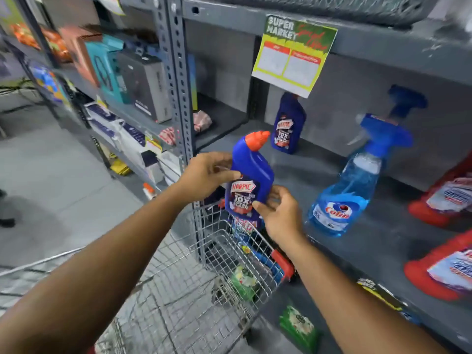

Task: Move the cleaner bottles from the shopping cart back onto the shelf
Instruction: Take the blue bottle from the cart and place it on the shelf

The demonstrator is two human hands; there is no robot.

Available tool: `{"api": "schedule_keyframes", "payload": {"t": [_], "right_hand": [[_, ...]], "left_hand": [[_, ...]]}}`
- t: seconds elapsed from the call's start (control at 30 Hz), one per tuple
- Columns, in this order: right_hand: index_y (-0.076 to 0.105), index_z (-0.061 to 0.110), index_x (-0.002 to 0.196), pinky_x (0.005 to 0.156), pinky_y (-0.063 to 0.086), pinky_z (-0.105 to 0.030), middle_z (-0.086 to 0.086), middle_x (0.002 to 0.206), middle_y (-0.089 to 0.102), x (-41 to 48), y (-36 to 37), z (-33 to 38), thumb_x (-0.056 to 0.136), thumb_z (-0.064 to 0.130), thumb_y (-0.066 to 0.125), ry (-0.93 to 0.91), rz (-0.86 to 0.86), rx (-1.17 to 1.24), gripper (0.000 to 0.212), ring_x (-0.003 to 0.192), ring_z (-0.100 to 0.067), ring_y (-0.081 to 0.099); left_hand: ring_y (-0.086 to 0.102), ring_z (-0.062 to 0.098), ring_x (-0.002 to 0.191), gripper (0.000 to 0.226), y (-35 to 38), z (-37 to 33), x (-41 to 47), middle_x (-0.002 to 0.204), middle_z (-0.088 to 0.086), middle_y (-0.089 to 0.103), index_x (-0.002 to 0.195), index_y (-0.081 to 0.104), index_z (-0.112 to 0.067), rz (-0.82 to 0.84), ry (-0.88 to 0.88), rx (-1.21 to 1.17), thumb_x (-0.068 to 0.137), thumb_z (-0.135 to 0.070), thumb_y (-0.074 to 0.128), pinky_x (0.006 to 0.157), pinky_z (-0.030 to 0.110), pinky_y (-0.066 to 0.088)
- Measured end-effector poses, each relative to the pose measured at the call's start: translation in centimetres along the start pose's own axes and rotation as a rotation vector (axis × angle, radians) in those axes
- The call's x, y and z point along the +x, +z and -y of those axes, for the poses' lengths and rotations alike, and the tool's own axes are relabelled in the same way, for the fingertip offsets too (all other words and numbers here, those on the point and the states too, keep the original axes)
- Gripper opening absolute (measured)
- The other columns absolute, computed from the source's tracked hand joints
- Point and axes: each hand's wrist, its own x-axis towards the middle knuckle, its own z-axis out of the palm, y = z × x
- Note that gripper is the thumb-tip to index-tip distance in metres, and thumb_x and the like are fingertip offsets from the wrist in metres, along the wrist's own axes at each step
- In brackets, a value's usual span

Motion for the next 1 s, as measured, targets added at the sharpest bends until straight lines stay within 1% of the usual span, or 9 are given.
{"api": "schedule_keyframes", "payload": {"t": [0.07, 0.2, 0.33, 0.47, 0.63, 0.77, 0.83, 0.9, 1.0], "right_hand": [[0.057, 0.032, 0.096, 0.071, 0.050, -0.006, 0.018, 0.087, 0.067, 1.2, -0.2, 0.0, 0.074, 0.006, 0.075, 0.001, -0.081, -0.002, 0.038, 0.076, 0.012, 0.065], [0.053, 0.009, 0.122, 0.091, 0.053, -0.035, -0.008, 0.110, 0.068, 3.4, -0.4, -1.0, 0.080, -0.001, 0.068, 0.041, -0.240, 0.001, 0.045, 0.098, -0.016, 0.066], [0.051, 0.006, 0.127, 0.088, 0.050, -0.025, -0.016, 0.120, 0.066, 4.2, -0.4, -2.0, 0.083, 0.000, 0.065, -0.001, -0.333, -0.039, 0.046, 0.105, -0.017, 0.064], [0.048, 0.009, 0.131, 0.092, 0.053, -0.031, -0.016, 0.123, 0.062, 4.3, -0.4, -2.7, 0.084, 0.004, 0.065, -0.024, -0.352, -0.086, 0.050, 0.109, -0.021, 0.063], [0.033, 0.014, 0.141, 0.096, 0.045, -0.023, -0.008, 0.137, 0.051, 3.7, -0.9, -3.9, 0.084, 0.001, 0.062, 0.009, -0.300, -0.029, 0.065, 0.123, -0.015, 0.054], [0.049, 0.020, 0.132, 0.076, 0.044, -0.005, 0.004, 0.113, 0.069, 4.0, -1.3, -4.5, 0.083, 0.005, 0.063, 0.023, -0.228, -0.249, 0.053, 0.100, 0.000, 0.063], [0.052, 0.020, 0.128, 0.078, 0.049, -0.014, 0.002, 0.111, 0.072, 4.7, -0.8, -4.2, 0.082, 0.005, 0.065, 0.038, -0.248, -0.270, 0.050, 0.094, 0.001, 0.063], [0.054, 0.020, 0.126, 0.087, 0.053, -0.028, 0.000, 0.110, 0.073, 5.4, 0.2, -3.7, 0.082, 0.005, 0.066, 0.046, -0.246, -0.265, 0.048, 0.096, -0.004, 0.065], [0.055, 0.022, 0.122, 0.089, 0.054, -0.032, 0.000, 0.108, 0.073, 6.2, 1.6, -3.3, 0.081, 0.005, 0.067, 0.037, -0.233, -0.253, 0.046, 0.094, -0.004, 0.065]], "left_hand": [[0.068, 0.011, 0.089, 0.034, 1.0, 0.1, 1.9, 0.104, 0.005, 0.072, 0.111, 0.067, -0.013, 0.014, 0.027, -0.029, 0.080, -0.002, 0.070, 0.090, 0.031, 0.053], [0.067, 0.028, 0.102, 0.035, 3.2, 1.4, 5.9, 0.117, 0.021, 0.068, 0.117, 0.063, 0.002, 0.080, 0.024, -0.082, 0.082, 0.003, 0.066, 0.096, 0.039, 0.052], [0.067, 0.030, 0.105, 0.035, 4.3, 2.5, 8.2, 0.117, 0.021, 0.069, 0.118, 0.062, 0.001, 0.108, 0.031, -0.132, 0.084, -0.002, 0.066, 0.095, 0.040, 0.054], [0.067, 0.022, 0.104, 0.041, 4.5, 3.6, 8.8, 0.121, 0.018, 0.068, 0.123, 0.060, -0.002, 0.126, 0.025, -0.203, 0.083, -0.002, 0.067, 0.091, 0.027, 0.056], [0.059, 0.021, 0.116, 0.047, 5.0, 5.5, 8.0, 0.132, 0.015, 0.061, 0.133, 0.050, -0.003, 0.187, -0.055, -0.184, 0.087, 0.003, 0.059, 0.089, 0.017, 0.054], [0.063, 0.020, 0.114, 0.048, 5.9, 6.5, 7.4, 0.127, 0.019, 0.064, 0.128, 0.055, 0.001, 0.242, -0.049, -0.148, 0.086, 0.018, 0.041, 0.096, 0.028, 0.053], [0.066, 0.012, 0.106, 0.048, 5.7, 6.8, 7.6, 0.122, 0.017, 0.068, 0.126, 0.058, -0.003, 0.208, -0.039, -0.130, 0.086, 0.016, 0.042, 0.091, 0.026, 0.056], [0.065, 0.019, 0.110, 0.045, 5.0, 7.3, 8.1, 0.121, 0.017, 0.068, 0.126, 0.058, -0.003, 0.165, -0.055, -0.109, 0.087, 0.015, 0.042, 0.095, 0.037, 0.056], [0.061, 0.028, 0.118, 0.046, 4.0, 7.9, 8.4, 0.123, 0.020, 0.066, 0.126, 0.056, -0.001, 0.150, -0.093, -0.140, 0.087, 0.017, 0.039, 0.098, 0.046, 0.053]]}}
